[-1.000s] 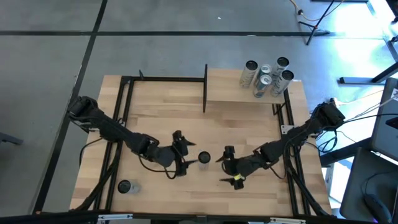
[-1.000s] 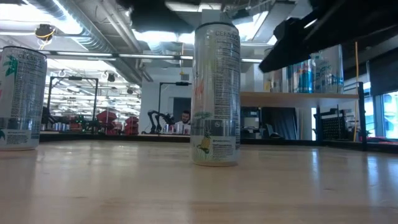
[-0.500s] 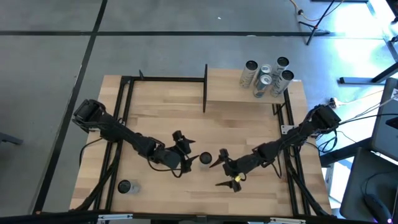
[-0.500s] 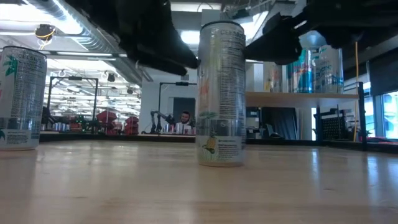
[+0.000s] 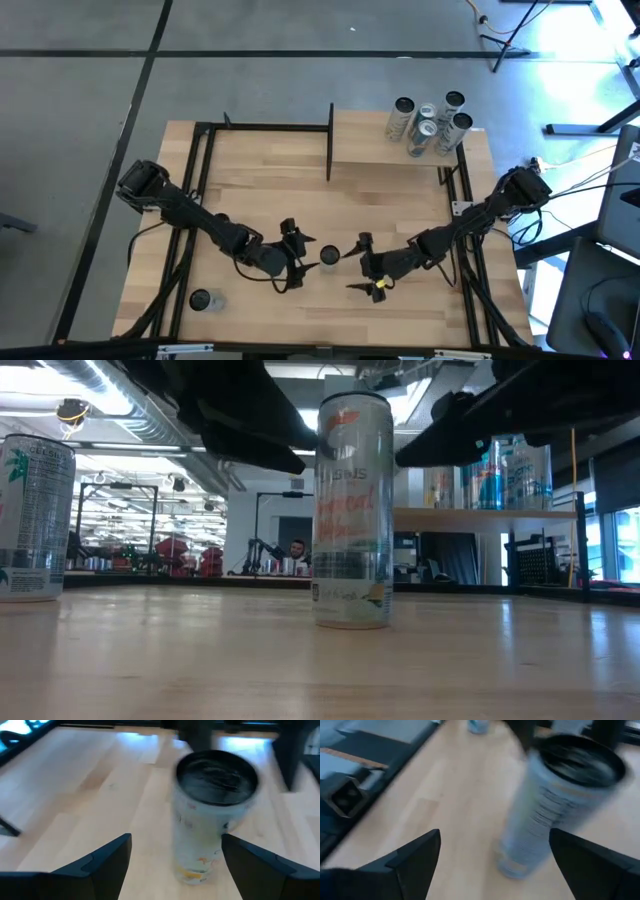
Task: Place canned beverage on shelf
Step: Put the white and yellow soda can on the shelf aligned with the other white and yellow soda can
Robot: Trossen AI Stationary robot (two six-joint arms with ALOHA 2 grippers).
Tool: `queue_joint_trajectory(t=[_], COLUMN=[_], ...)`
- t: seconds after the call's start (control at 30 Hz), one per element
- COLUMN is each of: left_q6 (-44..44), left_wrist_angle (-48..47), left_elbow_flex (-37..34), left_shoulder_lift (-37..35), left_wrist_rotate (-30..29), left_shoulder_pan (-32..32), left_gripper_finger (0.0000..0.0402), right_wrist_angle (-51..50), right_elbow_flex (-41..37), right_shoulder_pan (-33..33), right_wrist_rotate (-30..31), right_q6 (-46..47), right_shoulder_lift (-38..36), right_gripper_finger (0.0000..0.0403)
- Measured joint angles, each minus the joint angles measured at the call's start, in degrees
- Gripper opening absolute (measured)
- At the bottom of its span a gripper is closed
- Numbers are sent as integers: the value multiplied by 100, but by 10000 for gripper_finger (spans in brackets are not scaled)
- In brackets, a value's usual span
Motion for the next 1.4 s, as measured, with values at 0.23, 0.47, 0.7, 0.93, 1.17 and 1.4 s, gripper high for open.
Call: queue_joint_trajectory(t=[0.23,0.47,0.7,0.93,1.17,1.4], left_q6=[0,88,-146,-128,-10,-17], left_wrist_angle=[96,-384,-292,-56,43,39], left_elbow_flex=[0,0,3,0,2,1], left_shoulder_lift=[2,-87,-98,-45,-15,-15], left_wrist_rotate=[236,637,-797,-334,-72,59], left_shoulder_pan=[-35,-37,83,288,213,90], left_gripper_finger=[307,307,307,307,307,307], right_wrist_angle=[-374,-794,-321,123,-61,-580], right_elbow_flex=[0,316,315,311,313,314], right_shoulder_pan=[-7,10,209,37,4,8], right_wrist_rotate=[586,80,-980,-594,-469,-297], right_q6=[51,244,172,-14,16,124], right_shoulder_lift=[-263,-310,-42,389,385,141], right_gripper_finger=[365,365,365,365,365,365])
